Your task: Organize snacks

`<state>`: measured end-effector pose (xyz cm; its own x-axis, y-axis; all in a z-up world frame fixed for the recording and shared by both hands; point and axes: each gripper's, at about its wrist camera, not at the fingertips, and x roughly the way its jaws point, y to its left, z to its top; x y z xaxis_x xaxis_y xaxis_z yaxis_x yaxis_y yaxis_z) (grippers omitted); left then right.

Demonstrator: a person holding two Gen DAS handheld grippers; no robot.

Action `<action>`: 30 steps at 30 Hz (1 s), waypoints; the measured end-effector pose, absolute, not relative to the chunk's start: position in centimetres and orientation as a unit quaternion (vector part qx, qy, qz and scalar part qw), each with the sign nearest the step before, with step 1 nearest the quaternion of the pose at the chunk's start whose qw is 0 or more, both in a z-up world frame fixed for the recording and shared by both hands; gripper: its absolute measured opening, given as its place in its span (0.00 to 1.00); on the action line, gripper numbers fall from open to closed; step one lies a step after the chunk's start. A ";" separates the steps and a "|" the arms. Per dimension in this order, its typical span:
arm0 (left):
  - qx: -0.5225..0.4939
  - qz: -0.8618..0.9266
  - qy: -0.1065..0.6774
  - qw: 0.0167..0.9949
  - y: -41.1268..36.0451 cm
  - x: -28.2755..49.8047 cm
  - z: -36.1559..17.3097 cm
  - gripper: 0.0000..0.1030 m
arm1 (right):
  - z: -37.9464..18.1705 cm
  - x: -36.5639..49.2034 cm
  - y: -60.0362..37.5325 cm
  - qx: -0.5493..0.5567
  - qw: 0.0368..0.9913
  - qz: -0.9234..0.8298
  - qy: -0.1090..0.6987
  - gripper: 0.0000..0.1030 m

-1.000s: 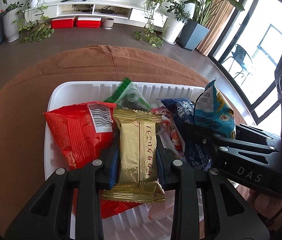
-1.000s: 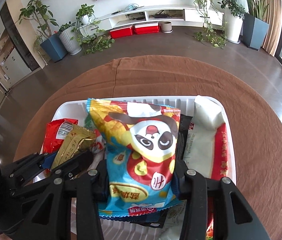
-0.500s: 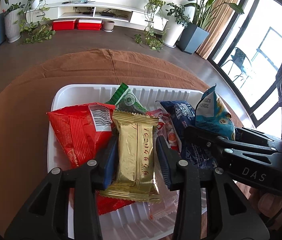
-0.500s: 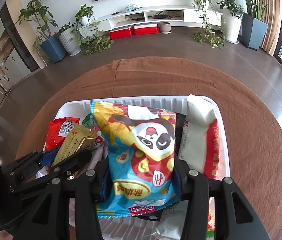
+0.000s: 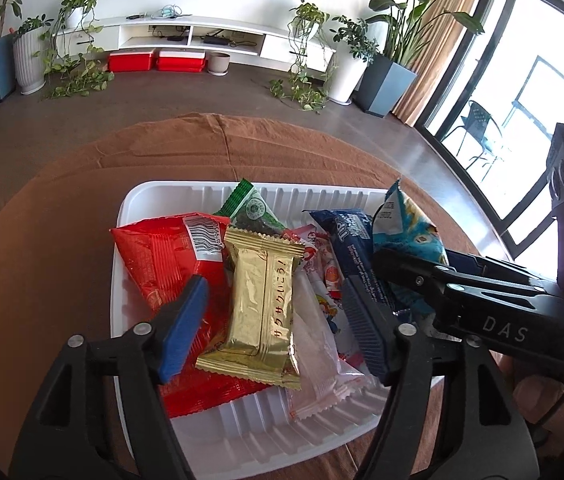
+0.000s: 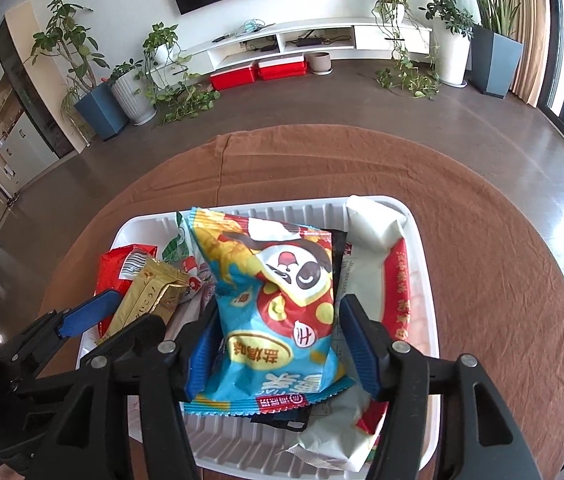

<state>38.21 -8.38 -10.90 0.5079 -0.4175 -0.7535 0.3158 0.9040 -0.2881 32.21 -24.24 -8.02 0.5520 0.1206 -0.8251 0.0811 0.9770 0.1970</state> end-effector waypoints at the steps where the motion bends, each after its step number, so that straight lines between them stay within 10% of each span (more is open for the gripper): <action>1: -0.057 -0.212 0.447 0.867 -8.3 38.0 -10.7 0.70 | -8.0 32.2 -24.3 0.108 0.875 0.012 0.473 0.60; 16: -0.049 -0.204 0.406 0.889 -6.6 32.1 -6.0 1.00 | -5.2 29.6 -24.3 0.132 0.891 0.032 0.433 0.70; 23: -0.004 -0.184 0.327 0.927 -6.5 26.3 -1.4 1.00 | -0.6 22.8 -24.0 0.082 0.949 0.019 0.303 0.98; 30: 0.030 -0.093 0.235 0.967 -6.2 18.3 3.9 1.00 | 4.3 15.5 -23.2 0.017 0.986 -0.010 0.165 1.00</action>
<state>18.28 -6.16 3.90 0.8729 -0.1650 -0.4592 0.1934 0.9810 0.0152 15.53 -23.25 4.32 0.9455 -0.0132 -0.3255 0.0242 0.9993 0.0297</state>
